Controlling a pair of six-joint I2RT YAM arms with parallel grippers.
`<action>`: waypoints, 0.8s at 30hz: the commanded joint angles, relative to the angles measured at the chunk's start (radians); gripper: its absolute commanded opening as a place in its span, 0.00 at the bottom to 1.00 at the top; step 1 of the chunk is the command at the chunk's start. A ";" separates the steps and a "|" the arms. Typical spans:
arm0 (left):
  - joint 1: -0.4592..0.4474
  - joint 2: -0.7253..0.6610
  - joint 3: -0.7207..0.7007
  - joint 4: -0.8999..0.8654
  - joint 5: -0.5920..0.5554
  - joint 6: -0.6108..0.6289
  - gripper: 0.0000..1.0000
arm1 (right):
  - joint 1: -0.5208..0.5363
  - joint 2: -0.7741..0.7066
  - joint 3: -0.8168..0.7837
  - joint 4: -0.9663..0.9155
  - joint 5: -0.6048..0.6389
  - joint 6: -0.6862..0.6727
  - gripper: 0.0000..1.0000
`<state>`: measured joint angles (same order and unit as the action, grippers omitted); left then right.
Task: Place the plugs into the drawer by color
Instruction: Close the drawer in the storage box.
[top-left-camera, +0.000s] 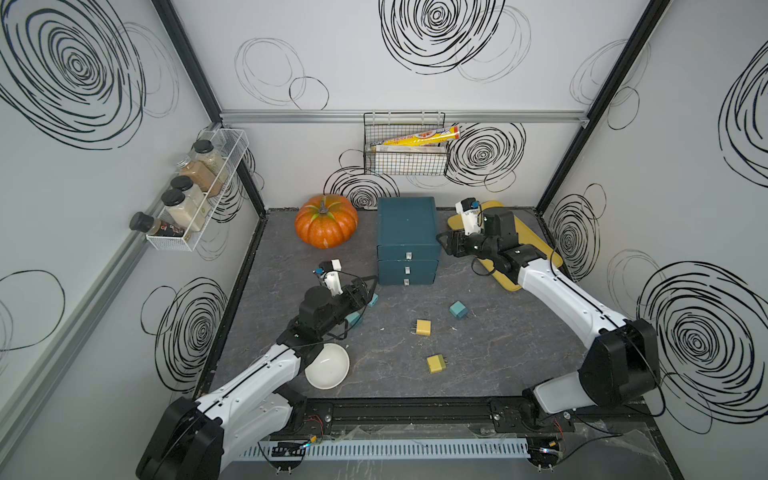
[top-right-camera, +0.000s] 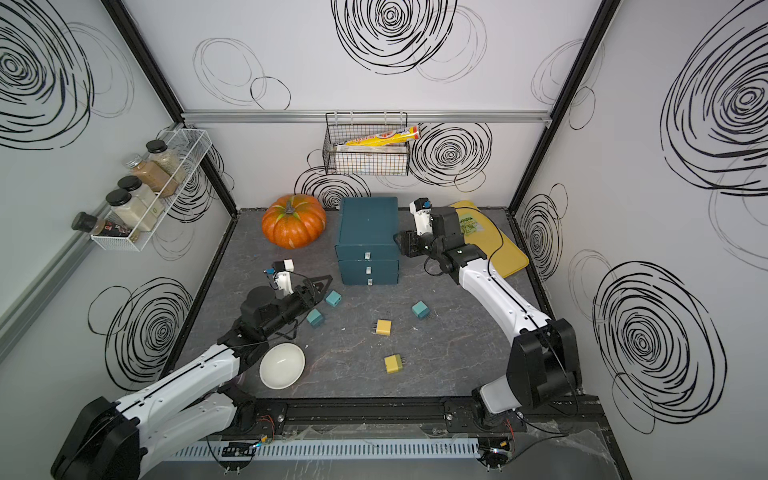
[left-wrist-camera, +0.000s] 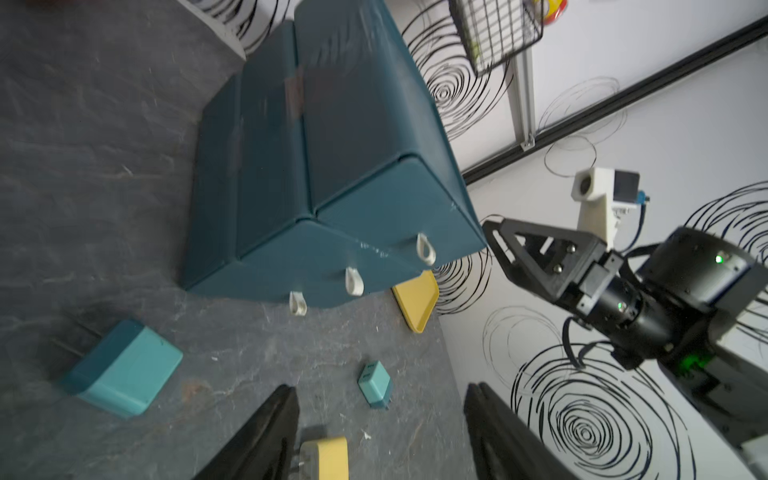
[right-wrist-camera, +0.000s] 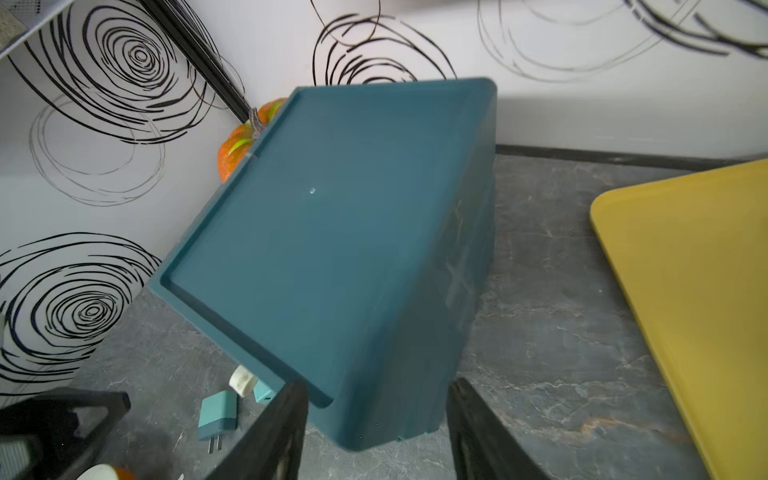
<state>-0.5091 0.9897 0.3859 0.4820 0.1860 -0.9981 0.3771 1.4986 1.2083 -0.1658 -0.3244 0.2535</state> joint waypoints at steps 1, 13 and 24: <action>-0.055 0.026 -0.015 0.219 -0.087 -0.057 0.70 | -0.002 0.035 0.054 -0.004 -0.073 0.020 0.57; -0.126 0.431 -0.033 0.650 -0.113 -0.158 0.64 | -0.003 0.091 0.021 -0.001 -0.050 0.032 0.52; -0.158 0.756 0.088 0.892 -0.172 -0.188 0.56 | -0.003 0.059 -0.018 0.012 -0.020 0.023 0.52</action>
<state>-0.6693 1.7119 0.4442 1.2217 0.0467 -1.1809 0.3752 1.5581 1.2190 -0.1184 -0.3637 0.2852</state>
